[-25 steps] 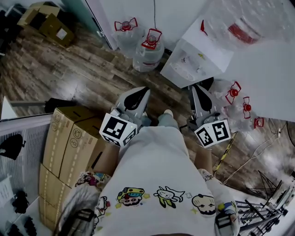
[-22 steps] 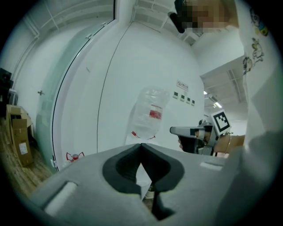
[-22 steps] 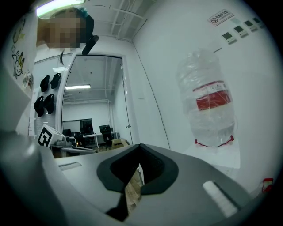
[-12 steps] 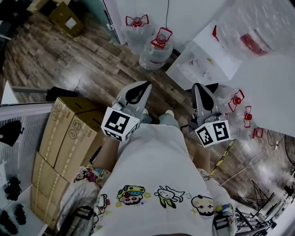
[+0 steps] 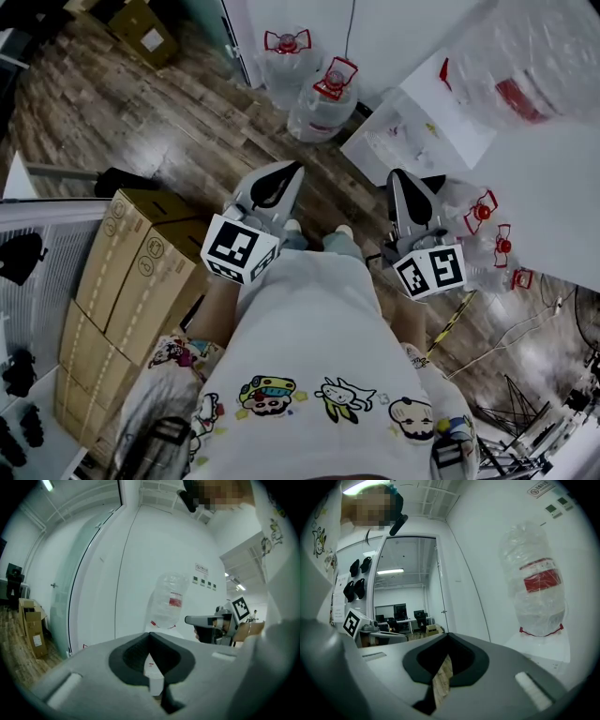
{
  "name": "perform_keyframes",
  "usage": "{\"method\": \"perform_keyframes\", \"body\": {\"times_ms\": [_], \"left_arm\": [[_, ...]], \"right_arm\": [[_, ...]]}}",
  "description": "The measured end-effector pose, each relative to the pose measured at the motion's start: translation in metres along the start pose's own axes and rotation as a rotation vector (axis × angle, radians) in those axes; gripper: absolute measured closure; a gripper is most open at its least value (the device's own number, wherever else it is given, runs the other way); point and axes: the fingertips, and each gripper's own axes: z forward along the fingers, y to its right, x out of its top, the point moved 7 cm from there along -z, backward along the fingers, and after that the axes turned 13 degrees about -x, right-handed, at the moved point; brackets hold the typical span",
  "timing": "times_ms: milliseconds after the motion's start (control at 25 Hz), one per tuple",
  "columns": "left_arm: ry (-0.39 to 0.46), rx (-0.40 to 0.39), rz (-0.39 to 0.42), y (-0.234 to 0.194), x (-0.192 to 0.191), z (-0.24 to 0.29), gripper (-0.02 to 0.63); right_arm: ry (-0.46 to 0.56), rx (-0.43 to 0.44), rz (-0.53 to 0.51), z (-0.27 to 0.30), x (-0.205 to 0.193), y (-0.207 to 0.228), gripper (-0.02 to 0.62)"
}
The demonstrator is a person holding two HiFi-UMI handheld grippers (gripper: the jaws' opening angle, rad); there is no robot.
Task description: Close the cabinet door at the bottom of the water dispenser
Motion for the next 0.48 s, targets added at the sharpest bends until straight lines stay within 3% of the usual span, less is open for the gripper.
{"method": "perform_keyframes", "body": {"times_ms": [480], "left_arm": [[0.004,0.01,-0.002,0.0,-0.002,-0.009,0.606]], "right_arm": [[-0.022,0.033,-0.014,0.001,-0.003,-0.011,0.586]]}}
